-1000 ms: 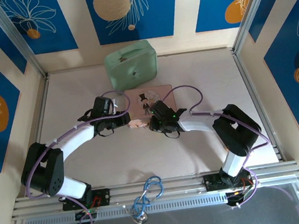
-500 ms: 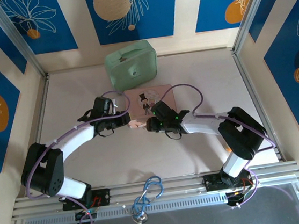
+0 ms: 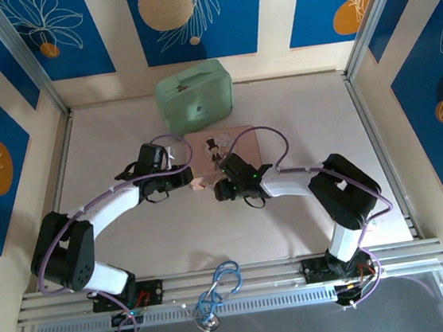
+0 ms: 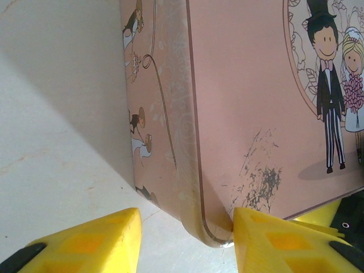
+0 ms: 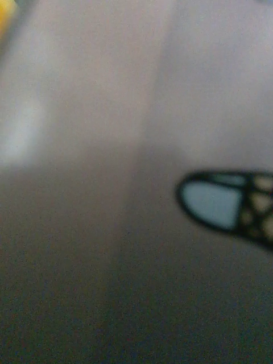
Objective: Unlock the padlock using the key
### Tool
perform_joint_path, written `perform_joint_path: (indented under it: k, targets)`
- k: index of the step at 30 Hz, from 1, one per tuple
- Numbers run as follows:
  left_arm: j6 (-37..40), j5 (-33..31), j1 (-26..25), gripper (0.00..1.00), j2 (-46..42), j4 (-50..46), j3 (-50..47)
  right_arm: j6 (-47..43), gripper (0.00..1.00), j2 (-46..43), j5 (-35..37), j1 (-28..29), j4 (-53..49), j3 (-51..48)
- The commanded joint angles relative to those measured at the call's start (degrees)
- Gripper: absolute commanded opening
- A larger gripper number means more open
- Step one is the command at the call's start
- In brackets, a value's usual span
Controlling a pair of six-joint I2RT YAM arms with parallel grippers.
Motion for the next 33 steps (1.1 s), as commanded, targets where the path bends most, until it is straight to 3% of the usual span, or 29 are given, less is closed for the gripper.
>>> perform_joint_path:
  k: [1,20,33]
  targets:
    - [0.16,-1.43,0.65,0.45,-0.29,-3.74,-0.31,-1.67,0.55,1.34,-0.73,-0.58,0.11,1.75]
    - [0.65,-1.52,0.64,0.45,0.22,-4.11,-0.04,-7.20,0.50,1.12,1.07,-0.22,5.65,0.63]
    - [0.28,-1.43,0.62,0.44,0.13,-4.16,0.09,-6.51,0.21,1.15,1.73,0.38,1.62,1.87]
